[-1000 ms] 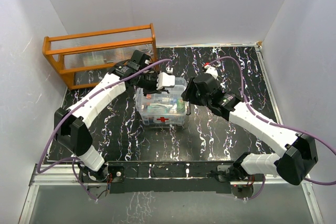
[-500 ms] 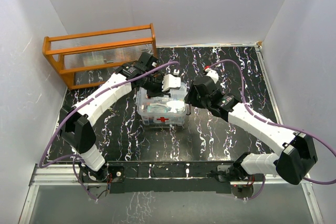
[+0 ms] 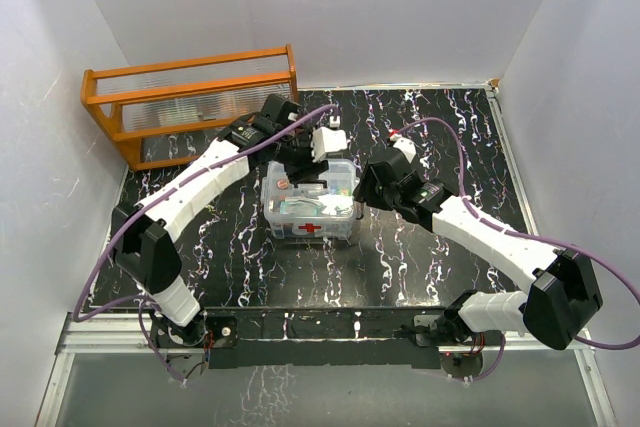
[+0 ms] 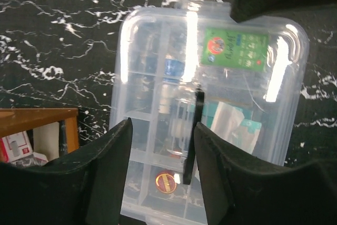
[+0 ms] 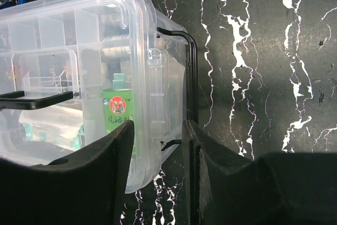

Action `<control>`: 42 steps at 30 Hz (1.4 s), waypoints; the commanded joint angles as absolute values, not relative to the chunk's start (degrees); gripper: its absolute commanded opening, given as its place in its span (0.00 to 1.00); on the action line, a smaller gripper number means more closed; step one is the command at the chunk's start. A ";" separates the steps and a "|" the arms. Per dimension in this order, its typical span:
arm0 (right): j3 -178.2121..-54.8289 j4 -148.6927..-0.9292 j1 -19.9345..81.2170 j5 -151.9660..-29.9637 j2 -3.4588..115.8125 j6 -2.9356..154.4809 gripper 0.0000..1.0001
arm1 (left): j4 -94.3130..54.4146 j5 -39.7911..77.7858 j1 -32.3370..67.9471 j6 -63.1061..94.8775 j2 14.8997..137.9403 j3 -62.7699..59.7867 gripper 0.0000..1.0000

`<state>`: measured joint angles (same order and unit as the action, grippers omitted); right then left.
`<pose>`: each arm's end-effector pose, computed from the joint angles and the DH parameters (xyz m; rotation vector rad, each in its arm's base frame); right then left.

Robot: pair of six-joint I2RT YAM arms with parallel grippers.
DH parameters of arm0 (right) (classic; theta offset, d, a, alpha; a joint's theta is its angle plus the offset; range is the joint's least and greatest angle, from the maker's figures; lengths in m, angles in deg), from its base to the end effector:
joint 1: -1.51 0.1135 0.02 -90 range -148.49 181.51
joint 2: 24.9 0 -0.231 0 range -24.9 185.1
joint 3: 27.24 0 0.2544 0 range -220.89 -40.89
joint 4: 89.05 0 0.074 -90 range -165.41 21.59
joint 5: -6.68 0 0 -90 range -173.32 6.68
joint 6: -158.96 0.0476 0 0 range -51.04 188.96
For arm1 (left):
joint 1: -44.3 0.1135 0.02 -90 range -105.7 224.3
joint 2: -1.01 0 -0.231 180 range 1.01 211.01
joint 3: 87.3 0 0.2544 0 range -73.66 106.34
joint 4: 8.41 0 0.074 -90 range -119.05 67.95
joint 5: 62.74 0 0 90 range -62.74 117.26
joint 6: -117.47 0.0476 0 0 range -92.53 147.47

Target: Organize the medicine kit

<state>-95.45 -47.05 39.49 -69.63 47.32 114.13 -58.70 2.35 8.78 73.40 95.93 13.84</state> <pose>0.2330 0.1676 0.2292 0.2647 2.3710 0.4247 0.2951 -0.2353 0.2897 1.6472 1.5867 -0.4133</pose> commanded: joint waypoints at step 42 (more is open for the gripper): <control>-95.02 -54.64 34.70 -82.20 52.42 108.36 0.21 | -40.56 17.32 24.02 2.86 74.23 -21.84 0.48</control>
<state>-96.22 -54.50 34.94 -80.65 52.15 108.49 -40.12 18.50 23.57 2.84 74.11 -20.43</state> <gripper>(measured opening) 0.202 0.497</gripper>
